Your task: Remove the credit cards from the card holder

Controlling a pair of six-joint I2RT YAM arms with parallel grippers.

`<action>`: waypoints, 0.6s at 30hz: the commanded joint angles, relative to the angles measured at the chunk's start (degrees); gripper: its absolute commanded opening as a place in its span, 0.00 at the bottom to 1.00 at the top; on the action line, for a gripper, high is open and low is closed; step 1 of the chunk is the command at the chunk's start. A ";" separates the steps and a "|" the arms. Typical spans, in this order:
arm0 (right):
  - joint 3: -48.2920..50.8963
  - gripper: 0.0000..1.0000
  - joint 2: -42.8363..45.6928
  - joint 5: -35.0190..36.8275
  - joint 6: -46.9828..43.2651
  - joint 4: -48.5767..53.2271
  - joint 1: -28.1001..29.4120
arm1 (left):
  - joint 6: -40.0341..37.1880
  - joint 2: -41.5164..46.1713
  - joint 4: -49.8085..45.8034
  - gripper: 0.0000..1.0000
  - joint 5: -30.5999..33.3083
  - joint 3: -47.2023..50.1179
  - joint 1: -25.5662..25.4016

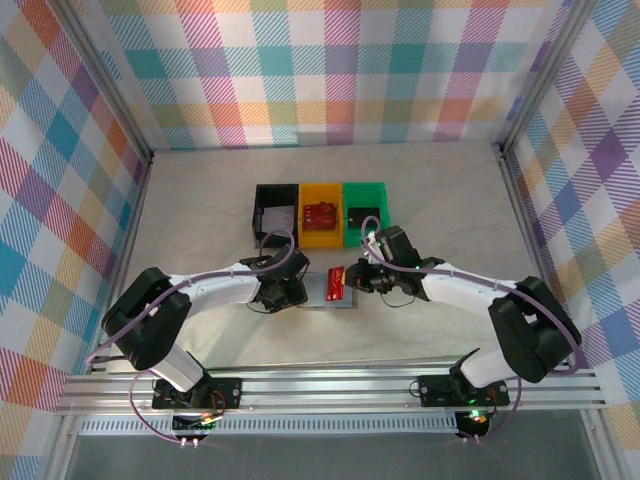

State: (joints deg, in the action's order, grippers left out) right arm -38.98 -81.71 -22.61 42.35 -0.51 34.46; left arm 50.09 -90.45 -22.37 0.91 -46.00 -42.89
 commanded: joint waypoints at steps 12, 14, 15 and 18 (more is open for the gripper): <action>5.21 0.00 15.58 -1.50 -0.51 -0.85 -3.61 | -4.58 16.90 -1.32 0.62 -5.59 0.23 0.10; 6.58 0.00 18.55 -1.07 0.54 -2.49 -3.85 | -4.40 20.99 0.46 0.64 -6.49 0.75 0.10; 7.21 0.00 20.24 -0.90 1.07 -3.43 -3.94 | -3.93 22.95 1.57 0.65 -6.93 1.33 0.16; 8.88 0.00 24.83 0.14 2.69 -5.75 -4.05 | -1.05 27.51 5.91 0.67 -8.67 3.73 0.03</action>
State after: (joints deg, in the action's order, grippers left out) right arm -31.38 -60.42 -22.96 43.05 -2.02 30.74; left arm 47.13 -65.67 -19.79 -5.19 -45.01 -42.98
